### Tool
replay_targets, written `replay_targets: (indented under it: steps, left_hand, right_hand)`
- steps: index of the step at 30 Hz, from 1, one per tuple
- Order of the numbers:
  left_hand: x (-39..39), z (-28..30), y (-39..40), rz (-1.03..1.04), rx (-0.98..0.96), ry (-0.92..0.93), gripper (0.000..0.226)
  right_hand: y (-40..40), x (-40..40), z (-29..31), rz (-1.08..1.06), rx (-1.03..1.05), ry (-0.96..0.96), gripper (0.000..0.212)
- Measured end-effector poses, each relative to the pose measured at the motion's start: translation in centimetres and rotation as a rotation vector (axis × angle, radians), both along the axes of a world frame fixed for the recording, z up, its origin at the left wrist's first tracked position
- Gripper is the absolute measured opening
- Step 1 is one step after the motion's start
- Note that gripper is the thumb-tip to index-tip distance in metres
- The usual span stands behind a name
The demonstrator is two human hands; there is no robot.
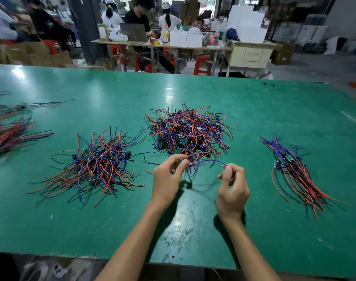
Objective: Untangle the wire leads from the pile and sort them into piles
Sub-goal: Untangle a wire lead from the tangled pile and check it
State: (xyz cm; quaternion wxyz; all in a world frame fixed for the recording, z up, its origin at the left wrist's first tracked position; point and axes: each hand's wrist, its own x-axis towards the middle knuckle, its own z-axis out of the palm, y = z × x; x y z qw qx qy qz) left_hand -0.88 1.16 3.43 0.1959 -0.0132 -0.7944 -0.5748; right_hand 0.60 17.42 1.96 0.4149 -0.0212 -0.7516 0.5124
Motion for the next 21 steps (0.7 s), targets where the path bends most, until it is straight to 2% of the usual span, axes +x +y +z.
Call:
replay_targets:
  steps: [3,6,8,11,14,16,17,19,21]
  left_hand:
    - [0.0,0.6,-0.6,0.056,0.384,-0.045,0.012]
    - [0.2,1.3,-1.1,0.006,0.706,-0.123,0.034]
    - [0.5,1.6,-1.2,-0.039,0.803,-0.143,0.048]
    - [0.8,1.9,-1.2,-0.070,0.814,-0.121,0.049]
    - [1.2,2.4,-1.0,-0.099,0.641,-0.002,0.033]
    - [1.4,2.6,-1.0,-0.101,0.316,0.129,0.026]
    - [1.4,2.5,-1.1,-0.089,0.110,0.205,0.024]
    - [1.5,2.2,-1.3,-0.050,-0.289,0.366,0.023]
    - [1.6,1.7,-1.2,-0.027,-0.543,0.471,0.019]
  right_hand:
    - [0.3,-0.4,0.0,-0.079,-0.089,-0.043,0.013]
    - [0.9,-0.8,-0.6,-0.120,-0.172,-0.105,0.019]
    - [1.1,-1.2,-0.9,-0.210,-0.116,-0.185,0.021]
    - [0.5,-1.0,-0.3,-0.353,0.109,-0.204,0.035]
    - [-0.7,0.3,-0.4,-0.259,0.562,-0.033,0.020]
    - [-1.3,1.1,-0.9,-0.115,0.827,0.044,0.018]
    - [-1.4,1.2,-1.0,-0.067,0.862,0.041,0.020]
    - [-1.2,1.0,-0.7,-0.017,0.799,-0.029,0.026]
    - [-0.9,0.8,-0.4,0.040,0.734,-0.091,0.034]
